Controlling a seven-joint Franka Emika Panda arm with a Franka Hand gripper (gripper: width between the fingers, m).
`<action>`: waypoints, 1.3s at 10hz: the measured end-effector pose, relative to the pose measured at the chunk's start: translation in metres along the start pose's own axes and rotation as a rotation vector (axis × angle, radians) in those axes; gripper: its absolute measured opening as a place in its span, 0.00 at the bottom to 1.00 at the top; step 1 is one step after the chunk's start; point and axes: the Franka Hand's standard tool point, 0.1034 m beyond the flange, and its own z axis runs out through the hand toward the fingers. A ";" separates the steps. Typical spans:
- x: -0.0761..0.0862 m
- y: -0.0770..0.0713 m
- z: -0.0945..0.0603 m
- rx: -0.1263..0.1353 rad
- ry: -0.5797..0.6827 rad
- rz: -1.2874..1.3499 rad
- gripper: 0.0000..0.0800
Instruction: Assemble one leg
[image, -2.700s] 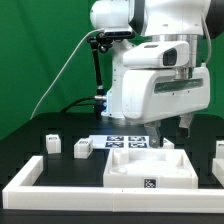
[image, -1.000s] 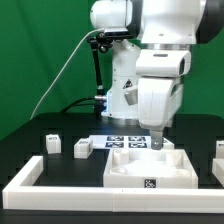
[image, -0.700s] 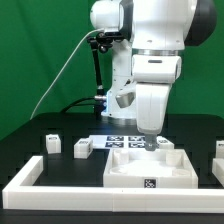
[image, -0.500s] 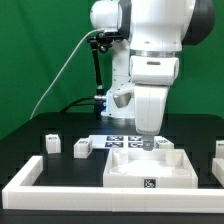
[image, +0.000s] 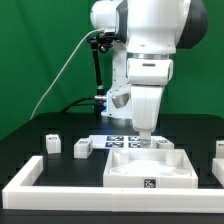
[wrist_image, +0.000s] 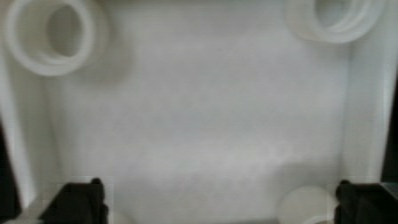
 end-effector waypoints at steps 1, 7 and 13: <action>0.001 -0.014 0.004 0.016 -0.001 -0.015 0.81; 0.001 -0.050 0.044 0.010 0.022 -0.020 0.81; -0.011 -0.058 0.063 0.048 0.021 0.004 0.81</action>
Offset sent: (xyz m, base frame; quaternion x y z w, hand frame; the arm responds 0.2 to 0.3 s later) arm -0.0390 0.0133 -0.0324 0.0061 0.0588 0.0013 0.9983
